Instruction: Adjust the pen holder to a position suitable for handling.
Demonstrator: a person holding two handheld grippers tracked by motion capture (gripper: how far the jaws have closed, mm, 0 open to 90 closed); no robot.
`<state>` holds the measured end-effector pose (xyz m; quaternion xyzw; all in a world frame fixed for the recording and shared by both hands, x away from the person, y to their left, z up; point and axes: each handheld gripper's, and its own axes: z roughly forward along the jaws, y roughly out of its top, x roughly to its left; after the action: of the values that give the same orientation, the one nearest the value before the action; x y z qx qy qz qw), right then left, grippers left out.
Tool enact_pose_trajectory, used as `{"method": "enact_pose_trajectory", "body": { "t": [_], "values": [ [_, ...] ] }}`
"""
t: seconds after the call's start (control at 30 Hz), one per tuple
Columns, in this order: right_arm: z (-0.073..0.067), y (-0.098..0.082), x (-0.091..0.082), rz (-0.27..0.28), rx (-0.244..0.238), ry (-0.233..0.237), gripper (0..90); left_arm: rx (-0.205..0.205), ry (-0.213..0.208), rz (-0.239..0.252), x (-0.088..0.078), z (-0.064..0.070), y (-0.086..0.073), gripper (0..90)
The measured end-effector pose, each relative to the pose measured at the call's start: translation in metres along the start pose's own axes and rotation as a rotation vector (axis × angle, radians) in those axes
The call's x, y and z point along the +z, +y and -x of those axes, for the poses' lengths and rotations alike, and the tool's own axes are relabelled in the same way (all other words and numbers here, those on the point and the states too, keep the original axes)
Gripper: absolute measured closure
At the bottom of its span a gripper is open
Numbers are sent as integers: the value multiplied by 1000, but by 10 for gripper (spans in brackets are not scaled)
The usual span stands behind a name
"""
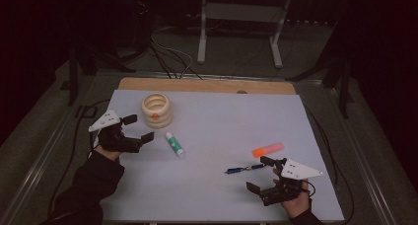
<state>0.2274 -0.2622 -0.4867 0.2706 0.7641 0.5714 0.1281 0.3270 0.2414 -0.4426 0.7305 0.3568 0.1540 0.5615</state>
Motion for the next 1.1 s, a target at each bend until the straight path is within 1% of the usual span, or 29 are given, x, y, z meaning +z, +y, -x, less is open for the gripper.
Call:
{"method": "enact_pose_trajectory", "body": {
  "t": [0.03, 0.1, 0.17, 0.2, 0.23, 0.3, 0.37, 0.4, 0.43, 0.53, 0.57, 0.6, 0.63, 0.67, 0.7, 0.77, 0.83, 0.87, 0.9, 1.0, 1.03, 1.1],
  "values": [
    [0, 0, 0, 1, -1, -1, 0, -3, 33, 0, 2, -5, 2, 0],
    [0, 0, 0, -1, 1, -1, 0, 3, 65, -7, 5, -9, 4, 0],
    [0, 0, 0, 0, 1, 0, 0, -13, 82, -7, 8, -14, 6, 0],
    [0, 0, 0, 0, 1, 0, 0, -13, 82, -7, 8, -14, 6, 0],
    [0, 0, 0, 0, 1, -1, 0, -23, 97, -8, 11, -18, 8, 0],
    [0, 0, 0, -2, 1, -1, 0, -20, 118, -19, 14, -22, 9, 1],
    [0, 0, 0, -2, 0, -2, 0, -35, 129, -27, 18, -27, 10, 1],
    [0, 0, 0, -2, 0, -2, 0, -35, 129, -27, 18, -27, 10, 1],
    [0, 0, 0, -2, 1, -2, 0, -37, 147, -23, 20, -31, 11, 1],
    [0, 0, 0, -3, -1, -1, 0, -41, 179, -17, 23, -36, 14, 1],
    [0, 0, 0, -4, -2, -1, 0, -53, 184, -15, 24, -38, 15, 1],
    [0, 0, 0, -4, -2, -1, 0, -53, 184, -15, 24, -38, 15, 1],
    [0, 0, 0, -3, -2, 0, 0, -60, 206, -15, 27, -41, 18, 1],
    [0, 0, 0, -4, -3, 0, 0, -59, 220, -19, 29, -43, 18, 1],
    [0, 0, 0, -3, -1, 0, 0, -65, 232, -30, 30, -45, 19, 1],
    [0, 0, 0, -3, -1, 0, 0, -85, 242, -37, 33, -48, 20, 1],
    [0, 0, 0, -4, -2, 1, 0, -87, 256, -35, 37, -50, 21, 1],
    [0, 0, 0, -5, -4, 1, 0, -96, 268, -41, 39, -52, 21, 2],
    [0, 0, 0, -5, -5, 1, 0, -109, 271, -41, 41, -54, 21, 1],
    [-1, 0, 1, -6, -6, 1, 0, -136, 308, -43, 45, -59, 21, 4],
    [-1, 0, 1, -6, -5, 2, 0, -142, 322, -50, 47, -61, 22, 8],
    [0, 0, 1, -7, -3, 0, 0, -161, 331, -58, 50, -64, 22, 9]
  ]
}}
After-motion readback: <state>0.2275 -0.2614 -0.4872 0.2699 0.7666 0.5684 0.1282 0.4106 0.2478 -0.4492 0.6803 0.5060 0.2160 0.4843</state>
